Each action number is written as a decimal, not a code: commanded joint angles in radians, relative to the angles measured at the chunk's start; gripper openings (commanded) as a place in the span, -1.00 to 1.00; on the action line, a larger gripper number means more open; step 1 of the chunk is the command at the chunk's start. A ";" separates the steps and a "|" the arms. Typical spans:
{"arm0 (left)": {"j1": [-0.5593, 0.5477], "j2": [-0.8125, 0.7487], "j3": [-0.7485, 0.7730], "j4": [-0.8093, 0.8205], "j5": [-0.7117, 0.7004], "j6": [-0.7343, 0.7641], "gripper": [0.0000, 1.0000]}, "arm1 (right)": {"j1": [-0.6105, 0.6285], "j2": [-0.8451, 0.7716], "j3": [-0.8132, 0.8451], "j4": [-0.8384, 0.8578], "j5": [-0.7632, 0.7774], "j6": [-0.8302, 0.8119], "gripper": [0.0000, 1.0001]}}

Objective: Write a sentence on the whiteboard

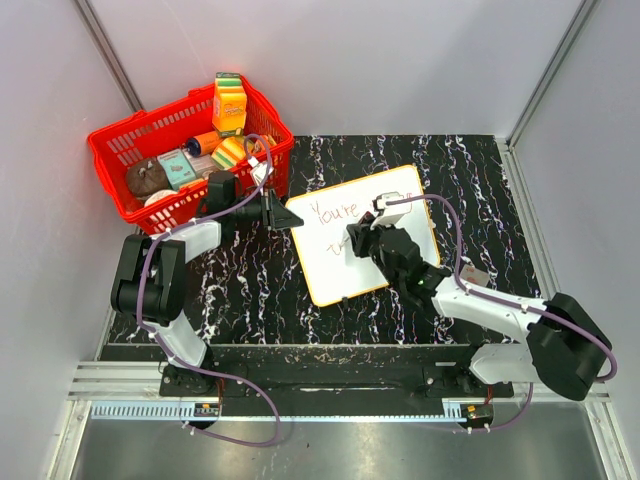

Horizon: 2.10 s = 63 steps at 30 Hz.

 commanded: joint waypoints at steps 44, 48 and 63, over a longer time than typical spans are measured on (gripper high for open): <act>-0.061 0.041 -0.035 -0.068 -0.071 0.215 -1.00 | -0.035 -0.072 0.023 -0.010 0.057 -0.014 -1.00; -0.063 0.041 -0.034 -0.067 -0.068 0.217 -1.00 | -0.041 -0.043 0.034 -0.001 0.066 -0.003 -1.00; -0.063 0.041 -0.034 -0.067 -0.070 0.214 -1.00 | -0.056 -0.036 0.003 0.041 0.063 0.018 -1.00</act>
